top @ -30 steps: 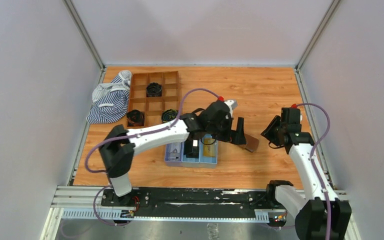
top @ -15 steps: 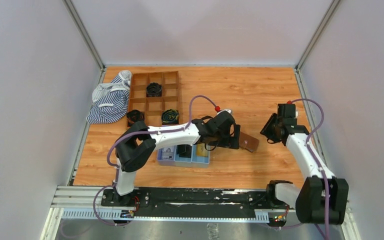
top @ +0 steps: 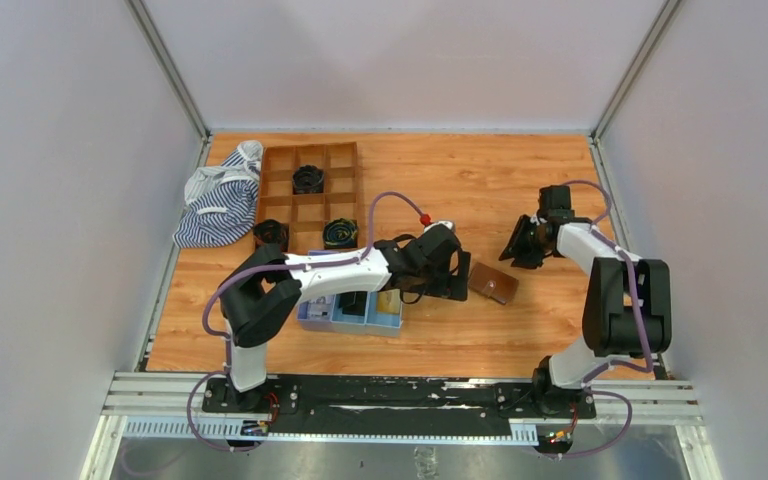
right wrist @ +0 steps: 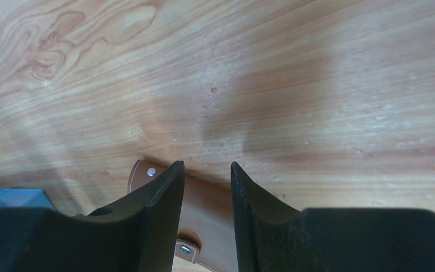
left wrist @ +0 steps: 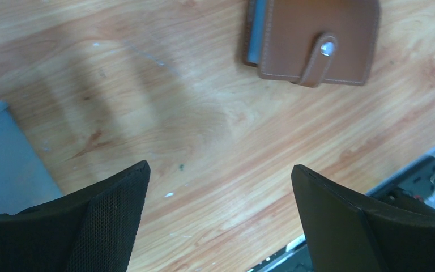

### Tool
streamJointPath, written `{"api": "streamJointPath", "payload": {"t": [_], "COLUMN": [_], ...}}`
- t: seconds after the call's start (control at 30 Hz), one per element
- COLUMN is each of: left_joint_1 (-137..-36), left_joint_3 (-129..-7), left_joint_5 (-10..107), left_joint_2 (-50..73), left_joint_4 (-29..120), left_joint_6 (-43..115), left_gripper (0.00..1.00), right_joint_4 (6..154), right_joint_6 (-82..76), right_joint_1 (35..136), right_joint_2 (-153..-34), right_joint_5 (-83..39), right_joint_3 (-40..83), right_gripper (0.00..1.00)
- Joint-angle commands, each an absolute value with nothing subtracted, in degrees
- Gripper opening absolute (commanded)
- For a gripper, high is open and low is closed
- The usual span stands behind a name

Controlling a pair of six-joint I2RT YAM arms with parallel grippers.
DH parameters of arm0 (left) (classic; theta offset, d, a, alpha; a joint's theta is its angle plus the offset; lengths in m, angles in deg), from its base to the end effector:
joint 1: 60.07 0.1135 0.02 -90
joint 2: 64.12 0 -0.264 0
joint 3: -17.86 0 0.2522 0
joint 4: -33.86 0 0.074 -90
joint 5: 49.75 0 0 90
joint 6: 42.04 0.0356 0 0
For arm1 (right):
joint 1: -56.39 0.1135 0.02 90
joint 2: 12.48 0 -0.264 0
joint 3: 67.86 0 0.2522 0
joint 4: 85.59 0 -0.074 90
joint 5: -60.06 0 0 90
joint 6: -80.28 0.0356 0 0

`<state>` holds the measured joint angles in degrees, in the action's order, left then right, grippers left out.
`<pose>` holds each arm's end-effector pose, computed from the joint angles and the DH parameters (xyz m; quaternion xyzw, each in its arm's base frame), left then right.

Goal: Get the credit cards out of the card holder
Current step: Move the storage box to the center of the board, then pick up the card holder from the center of the board.

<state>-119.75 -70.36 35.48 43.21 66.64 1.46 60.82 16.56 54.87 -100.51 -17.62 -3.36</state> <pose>0.2068 -0.3477 0.1968 0.0949 0.9397 -0.2372 0.2273 0.3013 -0.0004 0.1853 0.1996 0.9330 0.1609 0.2528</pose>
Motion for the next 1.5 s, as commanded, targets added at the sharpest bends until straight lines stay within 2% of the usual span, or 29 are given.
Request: {"api": "streamJointPath", "payload": {"t": [0.0,0.13,0.37,0.6,0.63,0.7,0.8,0.97,1.23,1.47], "left_joint_1": [-119.72,-119.93,-119.83,-119.83,-119.88,-119.92,-119.9,-119.69,-117.79,-117.85], "left_joint_3": [-72.28,-75.21,-77.56,-77.1,-76.51,-75.11,-74.21,-76.23,-77.28,-76.38], "left_joint_5": [45.64,51.69,48.88,48.15,48.04,47.85,46.96,44.48,44.2,46.77], "left_joint_2": [43.66,46.44,47.11,45.97,45.22,43.62,41.27,38.85,36.26,36.48], "left_joint_4": [61.83,62.54,66.48,69.51,69.77,70.19,70.95,74.84,78.33,77.61], "left_joint_6": [4.2,3.76,3.29,2.45,2.42,2.2,1.91,2.67,3.71,3.04], "left_gripper": [1.0,1.0,0.95,0.89,0.89,0.89,0.89,0.91,0.92,0.91], "right_joint_4": [60.27,60.17,59.79,53.03,52.05,49.86,48.03,47.93,43.31,39.87], "right_joint_6": [14.65,16.27,26.94,30.52,29.58,26.56,22.61,21.97,26.32,20.48], "right_joint_1": [55.16,55.11,56.02,56.06,56.04,56.06,57.28,59.78,64.84,66.48], "right_joint_2": [-102.82,-98.11,-78.45,-62.54,-61.77,-61.68,-63.93,-66.26,-59.52,-61.69], "right_joint_5": [-11.33,-6.89,-0.37,3.53,4.56,5.13,4.72,5.76,5.28,-8.23], "right_joint_3": [-4.61,-11.25,-27.71,-32.85,-32.74,-32.26,-31.62,-31.26,-31.38,-26.82], "right_gripper": [0.39,0.38,0.39,0.42,0.45,0.62,0.68,0.68,0.67,0.69]}}
